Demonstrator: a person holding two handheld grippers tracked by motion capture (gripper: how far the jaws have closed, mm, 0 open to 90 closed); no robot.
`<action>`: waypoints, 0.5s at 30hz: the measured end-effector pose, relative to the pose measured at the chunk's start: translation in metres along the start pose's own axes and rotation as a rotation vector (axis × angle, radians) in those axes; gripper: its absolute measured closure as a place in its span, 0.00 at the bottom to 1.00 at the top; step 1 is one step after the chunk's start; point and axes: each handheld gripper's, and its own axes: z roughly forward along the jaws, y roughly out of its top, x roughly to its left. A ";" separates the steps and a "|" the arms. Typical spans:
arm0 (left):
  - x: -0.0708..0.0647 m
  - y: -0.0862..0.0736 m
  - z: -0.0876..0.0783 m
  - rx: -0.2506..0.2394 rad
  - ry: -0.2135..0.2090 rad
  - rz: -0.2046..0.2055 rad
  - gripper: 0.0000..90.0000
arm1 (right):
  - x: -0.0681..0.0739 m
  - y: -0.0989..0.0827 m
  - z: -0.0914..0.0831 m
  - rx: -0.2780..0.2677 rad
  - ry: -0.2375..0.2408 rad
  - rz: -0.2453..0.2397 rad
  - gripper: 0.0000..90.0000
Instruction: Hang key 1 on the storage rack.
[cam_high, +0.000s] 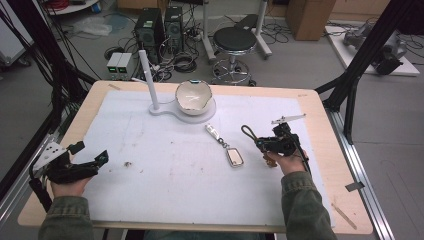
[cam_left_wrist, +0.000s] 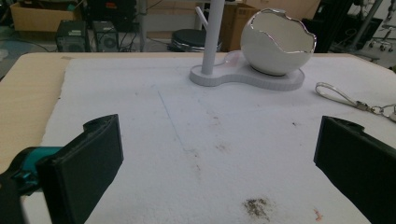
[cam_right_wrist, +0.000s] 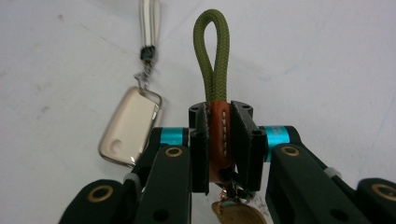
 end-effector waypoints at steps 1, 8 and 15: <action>0.000 0.000 0.000 0.000 0.000 0.000 0.02 | 0.000 0.000 0.000 0.000 0.000 0.000 0.87; 0.001 0.000 0.000 -0.003 0.002 -0.003 0.02 | 0.019 0.032 -0.011 -0.046 0.039 -0.039 0.87; 0.001 0.000 0.000 -0.004 -0.001 -0.004 0.02 | 0.035 0.061 -0.012 -0.058 0.073 -0.072 0.87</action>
